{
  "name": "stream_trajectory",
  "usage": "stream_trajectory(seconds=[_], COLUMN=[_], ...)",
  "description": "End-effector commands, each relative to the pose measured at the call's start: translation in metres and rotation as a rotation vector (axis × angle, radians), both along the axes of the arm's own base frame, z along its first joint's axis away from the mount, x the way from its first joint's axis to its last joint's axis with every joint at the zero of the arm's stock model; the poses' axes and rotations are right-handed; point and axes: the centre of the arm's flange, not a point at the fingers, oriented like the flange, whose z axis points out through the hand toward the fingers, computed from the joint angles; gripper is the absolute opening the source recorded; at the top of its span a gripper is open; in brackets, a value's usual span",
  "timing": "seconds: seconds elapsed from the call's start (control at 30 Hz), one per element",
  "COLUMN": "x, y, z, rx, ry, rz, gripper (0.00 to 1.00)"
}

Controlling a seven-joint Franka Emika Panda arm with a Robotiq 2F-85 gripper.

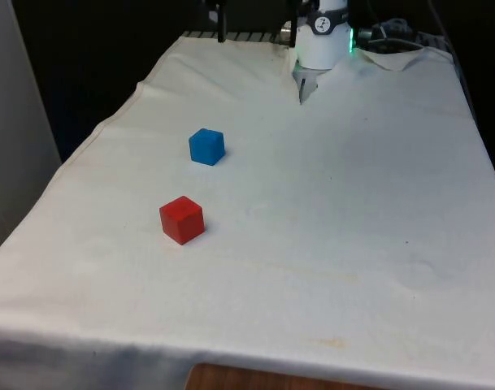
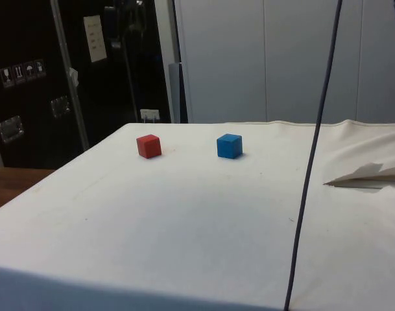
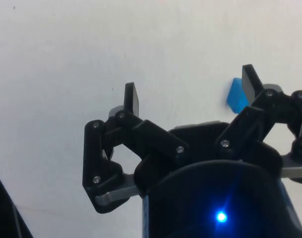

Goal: Stack the two cubes.

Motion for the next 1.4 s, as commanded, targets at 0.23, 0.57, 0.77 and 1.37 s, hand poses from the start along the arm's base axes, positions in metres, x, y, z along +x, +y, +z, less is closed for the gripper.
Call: stream_trajectory(seconds=[0.23, 0.57, 0.77, 1.37], x=[0.015, 0.032, 0.040, 0.067], y=[-0.011, -0.024, -0.030, -0.051], z=[-0.009, -0.010, -0.010, -0.010], rx=[-0.004, -0.001, -0.006, 0.044], ry=[-0.037, -0.048, -0.061, -0.051], rz=[0.020, 0.036, 0.041, 0.050], gripper=[1.00, 1.00, 1.00, 1.00])
